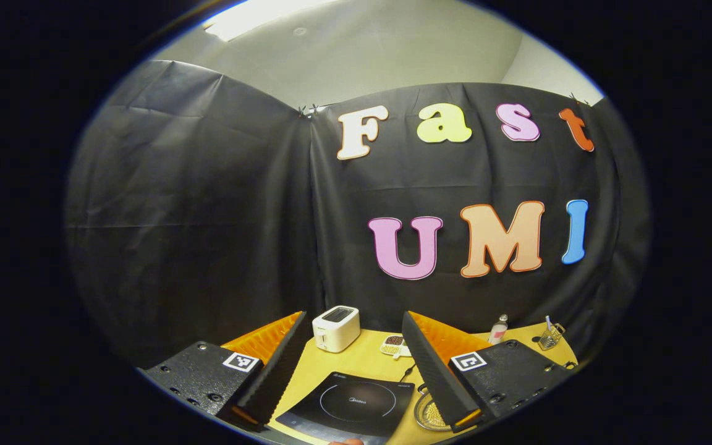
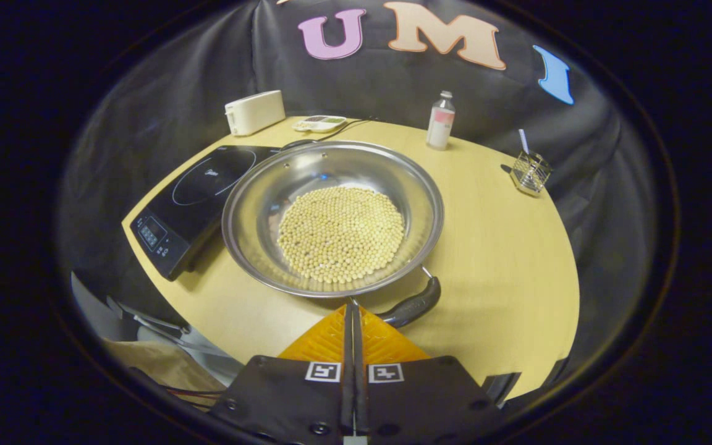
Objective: First push the handle of the pot to place it horizontally, then grasp the pot with both hands and set it on the induction cooktop.
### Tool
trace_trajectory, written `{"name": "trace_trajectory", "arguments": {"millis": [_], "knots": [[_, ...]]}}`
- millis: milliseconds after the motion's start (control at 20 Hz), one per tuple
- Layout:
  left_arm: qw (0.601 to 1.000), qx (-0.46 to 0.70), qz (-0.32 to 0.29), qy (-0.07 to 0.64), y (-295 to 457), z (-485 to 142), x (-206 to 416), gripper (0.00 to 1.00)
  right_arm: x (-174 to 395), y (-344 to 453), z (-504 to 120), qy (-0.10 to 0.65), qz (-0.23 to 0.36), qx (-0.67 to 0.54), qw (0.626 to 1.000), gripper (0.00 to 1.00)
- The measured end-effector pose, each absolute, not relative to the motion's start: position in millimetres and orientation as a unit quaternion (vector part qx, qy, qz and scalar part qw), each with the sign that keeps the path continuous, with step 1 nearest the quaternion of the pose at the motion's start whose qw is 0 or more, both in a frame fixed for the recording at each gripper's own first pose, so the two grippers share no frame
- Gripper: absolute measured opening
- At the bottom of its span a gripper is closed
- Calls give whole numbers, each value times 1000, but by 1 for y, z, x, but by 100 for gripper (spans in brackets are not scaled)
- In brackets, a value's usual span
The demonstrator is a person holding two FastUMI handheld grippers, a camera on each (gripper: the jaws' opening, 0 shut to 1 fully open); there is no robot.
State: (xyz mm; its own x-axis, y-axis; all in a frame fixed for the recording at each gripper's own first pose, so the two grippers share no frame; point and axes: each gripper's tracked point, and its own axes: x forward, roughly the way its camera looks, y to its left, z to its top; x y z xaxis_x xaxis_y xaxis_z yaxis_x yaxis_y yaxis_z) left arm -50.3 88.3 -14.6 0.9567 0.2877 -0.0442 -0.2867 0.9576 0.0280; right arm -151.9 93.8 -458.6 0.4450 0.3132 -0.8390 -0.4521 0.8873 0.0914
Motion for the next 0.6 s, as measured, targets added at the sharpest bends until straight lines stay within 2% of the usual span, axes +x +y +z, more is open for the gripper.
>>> {"name": "trace_trajectory", "arguments": {"millis": [600], "knots": [[987, 16, 157, 26, 94, -16, -47, 97, -115, 62, -471, 478, 205, -93, 849, 4]]}}
